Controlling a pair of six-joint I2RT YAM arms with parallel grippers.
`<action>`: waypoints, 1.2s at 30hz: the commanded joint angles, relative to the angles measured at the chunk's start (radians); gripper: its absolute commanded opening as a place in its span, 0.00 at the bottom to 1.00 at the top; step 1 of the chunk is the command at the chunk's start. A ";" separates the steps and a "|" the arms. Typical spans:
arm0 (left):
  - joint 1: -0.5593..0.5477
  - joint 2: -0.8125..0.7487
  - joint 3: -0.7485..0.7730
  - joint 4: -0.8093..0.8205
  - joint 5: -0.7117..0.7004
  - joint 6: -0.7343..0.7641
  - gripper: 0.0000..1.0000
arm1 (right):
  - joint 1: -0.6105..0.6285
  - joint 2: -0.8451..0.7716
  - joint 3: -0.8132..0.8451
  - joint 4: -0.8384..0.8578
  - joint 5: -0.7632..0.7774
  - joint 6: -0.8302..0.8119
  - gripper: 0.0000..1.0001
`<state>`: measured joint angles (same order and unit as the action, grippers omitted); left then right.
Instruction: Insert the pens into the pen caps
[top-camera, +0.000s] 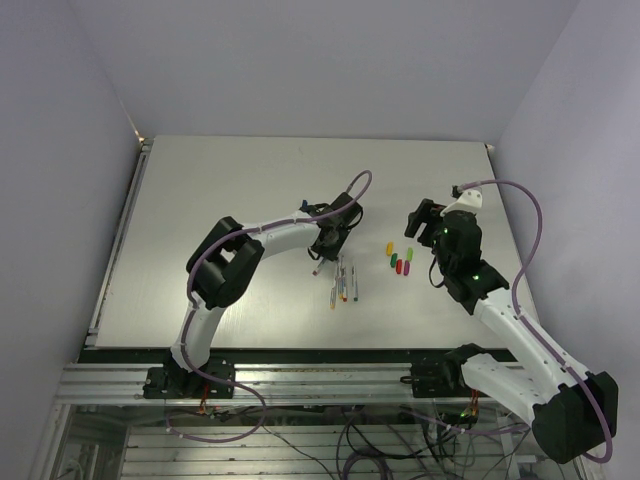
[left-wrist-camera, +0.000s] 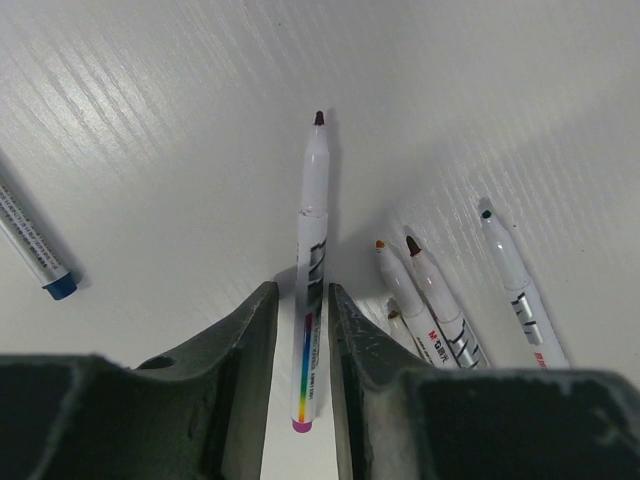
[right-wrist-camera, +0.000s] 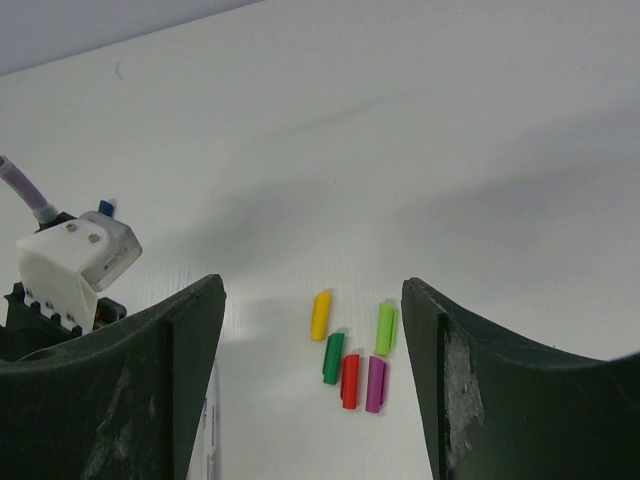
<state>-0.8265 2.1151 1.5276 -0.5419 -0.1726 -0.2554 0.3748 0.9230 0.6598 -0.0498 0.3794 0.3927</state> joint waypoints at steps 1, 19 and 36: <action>-0.005 0.087 -0.061 -0.159 0.030 0.019 0.28 | -0.001 -0.019 0.003 0.026 0.032 0.012 0.71; 0.016 0.022 -0.087 -0.031 0.147 0.009 0.07 | 0.000 0.089 0.032 -0.105 0.048 0.074 0.72; 0.036 -0.178 -0.126 0.210 0.230 -0.005 0.07 | 0.000 0.131 -0.090 -0.129 0.009 0.124 0.53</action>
<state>-0.7990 2.0342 1.4437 -0.4435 -0.0196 -0.2302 0.3748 1.0275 0.5999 -0.1604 0.4084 0.4831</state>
